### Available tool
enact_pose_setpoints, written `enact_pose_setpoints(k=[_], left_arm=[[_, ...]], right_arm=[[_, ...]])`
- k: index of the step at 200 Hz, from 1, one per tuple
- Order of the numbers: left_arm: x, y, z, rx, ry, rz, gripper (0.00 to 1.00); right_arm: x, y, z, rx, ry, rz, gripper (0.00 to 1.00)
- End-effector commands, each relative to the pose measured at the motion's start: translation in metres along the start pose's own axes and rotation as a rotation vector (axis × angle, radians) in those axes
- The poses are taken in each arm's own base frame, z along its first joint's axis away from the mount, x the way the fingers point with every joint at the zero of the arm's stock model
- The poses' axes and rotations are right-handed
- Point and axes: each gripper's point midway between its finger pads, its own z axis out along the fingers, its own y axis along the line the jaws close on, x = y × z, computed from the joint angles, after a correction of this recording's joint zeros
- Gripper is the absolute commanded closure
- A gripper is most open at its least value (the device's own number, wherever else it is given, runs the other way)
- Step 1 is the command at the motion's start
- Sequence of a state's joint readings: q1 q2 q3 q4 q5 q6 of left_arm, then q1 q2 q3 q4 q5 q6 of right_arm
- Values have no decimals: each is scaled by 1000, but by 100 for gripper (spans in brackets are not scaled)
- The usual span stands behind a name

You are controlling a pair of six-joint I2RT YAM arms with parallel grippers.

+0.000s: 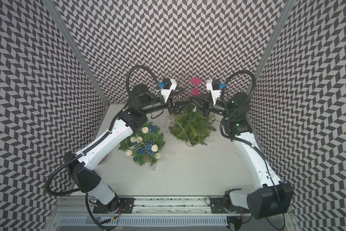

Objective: Wrap string light around the christmas tree
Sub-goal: Wrap the light string around the Christmas tree.

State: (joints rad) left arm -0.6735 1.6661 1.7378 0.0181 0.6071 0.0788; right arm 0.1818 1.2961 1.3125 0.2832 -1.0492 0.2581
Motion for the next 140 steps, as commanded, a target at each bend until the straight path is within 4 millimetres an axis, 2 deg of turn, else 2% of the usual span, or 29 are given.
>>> enact_pose_setpoints(k=[1, 23, 40, 51, 63, 80, 93, 113, 127, 140], left_arm=[[-4, 3, 5, 13, -5, 8, 34], [-2, 4, 6, 25, -2, 4, 45], [-7, 0, 3, 44, -19, 4, 70], [-10, -2, 1, 49, -33, 2, 74], [-11, -2, 1, 49, -36, 3, 91], [-10, 2, 2, 33, -26, -2, 100], [-9, 4, 1, 18, -28, -4, 100], [-11, 6, -2, -1, -47, -14, 100], [-15, 9, -6, -23, -73, -28, 100], [-18, 15, -9, -58, -94, -58, 100]], right_arm=[[-7, 22, 2, -106, -4, -82, 100], [-7, 24, 2, -118, -8, -81, 100], [-5, 27, 2, -132, 1, -80, 100], [-4, 27, 1, -132, 2, -84, 100], [-3, 29, 1, -144, 5, -89, 100], [-2, 29, 1, -144, 8, -86, 100], [-1, 26, 1, -128, 11, -82, 99], [-4, 16, 0, -41, 2, -78, 72], [-8, 1, -3, 76, -8, -58, 42], [-15, -13, -13, 219, -27, -51, 30]])
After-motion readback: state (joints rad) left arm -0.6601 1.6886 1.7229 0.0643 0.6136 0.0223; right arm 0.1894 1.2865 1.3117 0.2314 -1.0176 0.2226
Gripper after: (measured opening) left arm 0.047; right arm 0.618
